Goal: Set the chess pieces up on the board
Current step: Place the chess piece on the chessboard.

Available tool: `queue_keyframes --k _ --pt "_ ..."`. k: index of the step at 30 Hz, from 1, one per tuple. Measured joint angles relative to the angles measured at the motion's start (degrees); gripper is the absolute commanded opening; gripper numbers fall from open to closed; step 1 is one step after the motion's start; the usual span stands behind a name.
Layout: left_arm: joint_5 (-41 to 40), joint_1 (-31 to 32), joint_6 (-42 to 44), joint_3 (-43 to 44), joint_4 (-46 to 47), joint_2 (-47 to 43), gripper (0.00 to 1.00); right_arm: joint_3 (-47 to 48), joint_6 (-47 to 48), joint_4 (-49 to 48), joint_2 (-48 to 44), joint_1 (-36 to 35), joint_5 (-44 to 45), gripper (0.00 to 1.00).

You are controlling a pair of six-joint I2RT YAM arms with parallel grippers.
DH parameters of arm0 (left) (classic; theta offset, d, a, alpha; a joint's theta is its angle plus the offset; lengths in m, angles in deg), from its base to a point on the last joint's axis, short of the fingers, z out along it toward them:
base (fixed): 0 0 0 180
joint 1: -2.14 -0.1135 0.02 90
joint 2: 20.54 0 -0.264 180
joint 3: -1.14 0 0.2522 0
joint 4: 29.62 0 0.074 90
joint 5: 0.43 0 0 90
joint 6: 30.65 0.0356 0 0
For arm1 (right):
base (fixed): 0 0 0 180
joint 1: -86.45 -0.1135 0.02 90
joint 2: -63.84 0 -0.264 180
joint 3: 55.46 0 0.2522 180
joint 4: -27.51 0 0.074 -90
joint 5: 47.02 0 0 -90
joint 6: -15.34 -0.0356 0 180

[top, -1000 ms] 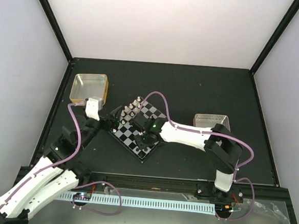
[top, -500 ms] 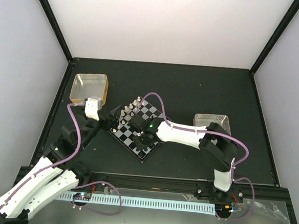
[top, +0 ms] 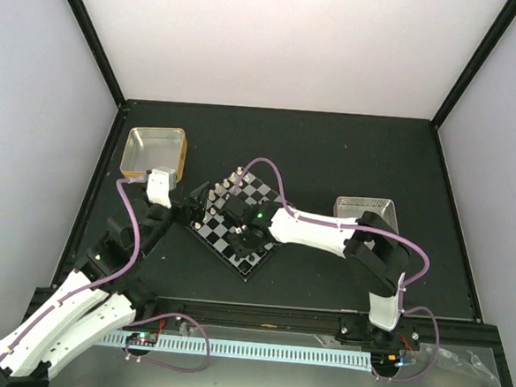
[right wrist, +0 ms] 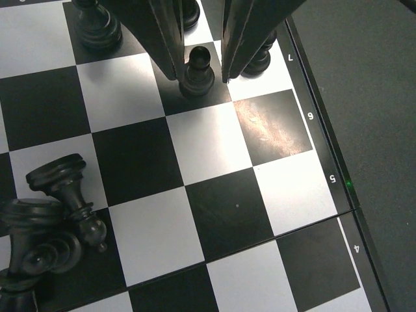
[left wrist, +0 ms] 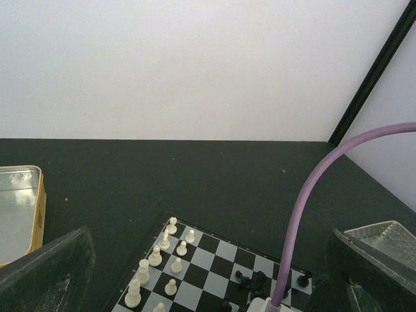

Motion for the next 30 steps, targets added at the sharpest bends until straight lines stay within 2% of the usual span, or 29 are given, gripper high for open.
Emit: queue_keyframes --k 7,17,30 --pt "0.0 0.0 0.0 0.0 0.0 0.0 0.99 1.57 0.02 0.02 1.79 0.0 0.22 0.19" --pt "-0.02 0.0 0.0 0.0 0.0 0.0 0.99 1.97 0.09 -0.07 3.93 0.0 1.27 0.13" --pt "0.0 0.0 0.0 0.0 0.0 0.0 0.99 1.77 0.09 -0.07 3.69 0.0 1.44 0.14"
